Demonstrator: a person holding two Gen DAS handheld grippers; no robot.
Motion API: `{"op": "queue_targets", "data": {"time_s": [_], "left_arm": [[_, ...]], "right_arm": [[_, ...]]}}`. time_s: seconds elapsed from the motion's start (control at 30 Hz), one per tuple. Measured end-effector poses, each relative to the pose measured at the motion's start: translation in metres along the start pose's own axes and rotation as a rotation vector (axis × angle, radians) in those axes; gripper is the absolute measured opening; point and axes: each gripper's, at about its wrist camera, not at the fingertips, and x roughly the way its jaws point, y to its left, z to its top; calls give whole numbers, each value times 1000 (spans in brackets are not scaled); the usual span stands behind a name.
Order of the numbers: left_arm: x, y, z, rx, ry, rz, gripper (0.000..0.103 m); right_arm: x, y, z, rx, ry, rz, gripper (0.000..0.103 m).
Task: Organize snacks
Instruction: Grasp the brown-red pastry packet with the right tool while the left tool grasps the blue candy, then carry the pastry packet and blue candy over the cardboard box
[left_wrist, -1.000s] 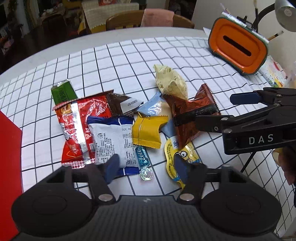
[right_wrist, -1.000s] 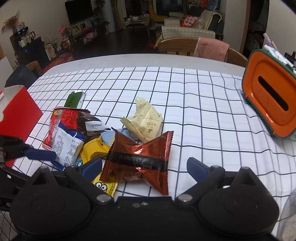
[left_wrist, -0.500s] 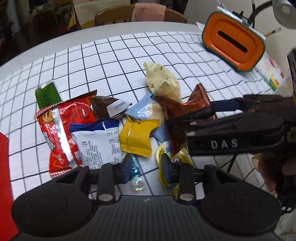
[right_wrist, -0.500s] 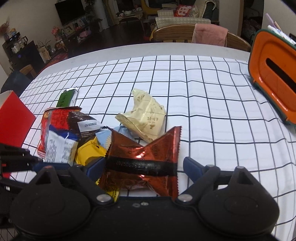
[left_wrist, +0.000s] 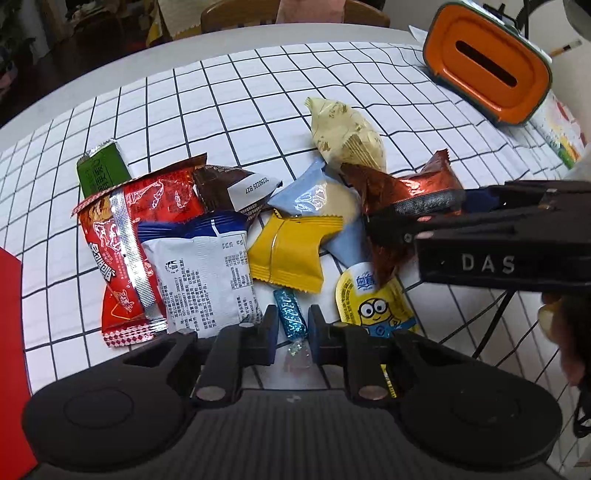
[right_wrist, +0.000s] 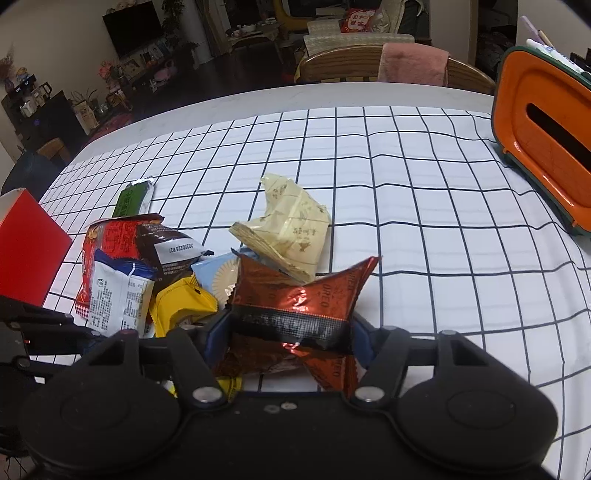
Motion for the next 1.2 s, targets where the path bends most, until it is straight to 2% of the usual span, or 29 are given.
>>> {"op": "queue_targets", "data": {"time_s": [0.13,0.63,1.2], "left_arm": [[0,-2,-1,9,3,15,13],[-29,16,-21,-52,4,-32,12],[-105,60,-59,-104,-83,-40,12]], "right_arm": [[-6,-1,-4,21,-9,-6,60],[-56,8,-26,87,-48,2,56],[-111,79,-41,44,-94,27,56]]}}
